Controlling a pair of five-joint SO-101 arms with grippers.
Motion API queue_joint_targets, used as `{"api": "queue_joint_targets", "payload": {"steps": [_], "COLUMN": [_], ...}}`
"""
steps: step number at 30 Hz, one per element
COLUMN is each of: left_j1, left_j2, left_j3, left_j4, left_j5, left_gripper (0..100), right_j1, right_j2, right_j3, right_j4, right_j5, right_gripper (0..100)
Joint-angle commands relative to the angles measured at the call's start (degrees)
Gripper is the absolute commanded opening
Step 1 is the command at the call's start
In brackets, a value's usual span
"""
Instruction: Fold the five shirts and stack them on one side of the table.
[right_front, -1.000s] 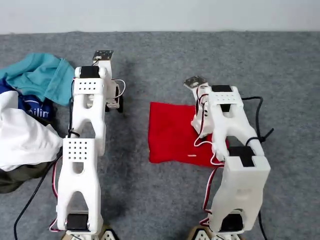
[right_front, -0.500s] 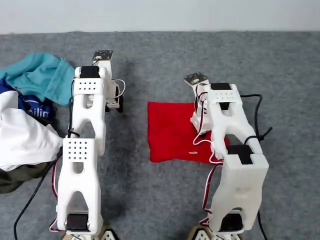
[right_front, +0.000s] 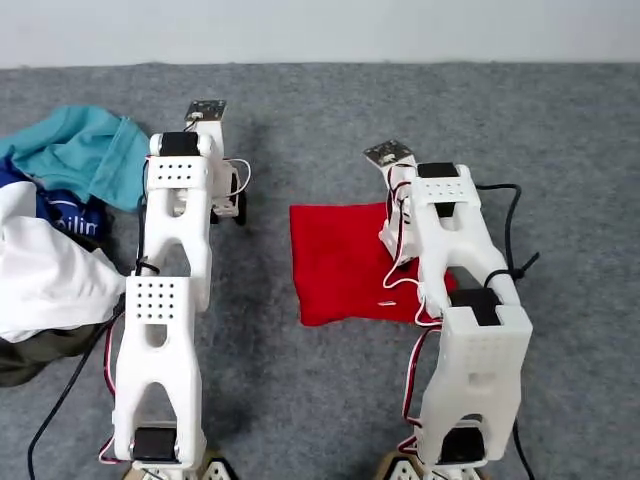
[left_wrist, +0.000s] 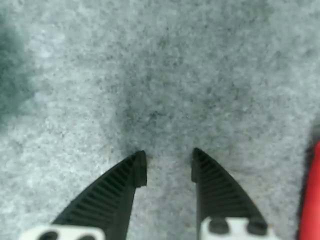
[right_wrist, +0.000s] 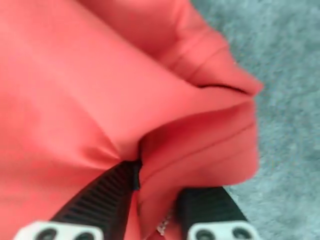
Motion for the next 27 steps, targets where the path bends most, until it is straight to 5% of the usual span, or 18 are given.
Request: {"api": "queue_joint_targets", "payload": {"steps": [1,7,13,21,27], "left_j1": [-3.7,-3.7,-3.7,-3.6,-3.6], "left_j2": [-0.4,-0.4,-0.4,-0.4,-0.4], "left_j3": [0.8,0.8,0.8,0.8,0.8], "left_j4": [1.3,1.3,1.3,1.3,1.3], "left_j5": [-0.1,-0.1,-0.1,-0.1,-0.1], "left_gripper": [12,12,12,12,12], "right_j1": [-2.4,-1.5,2.7,14.9,26.5], "right_j2": [1.7,1.7,1.8,1.8,1.3], "right_j3": [-0.4,-3.1,-8.6,-11.8,-12.0], "right_j4": [-3.5,-8.1,-10.6,-10.3,-8.6], "right_j5": [-0.7,-1.1,-9.9,-27.3,-32.2], "right_gripper": [0.6,0.9,0.9,0.9,0.9]}}
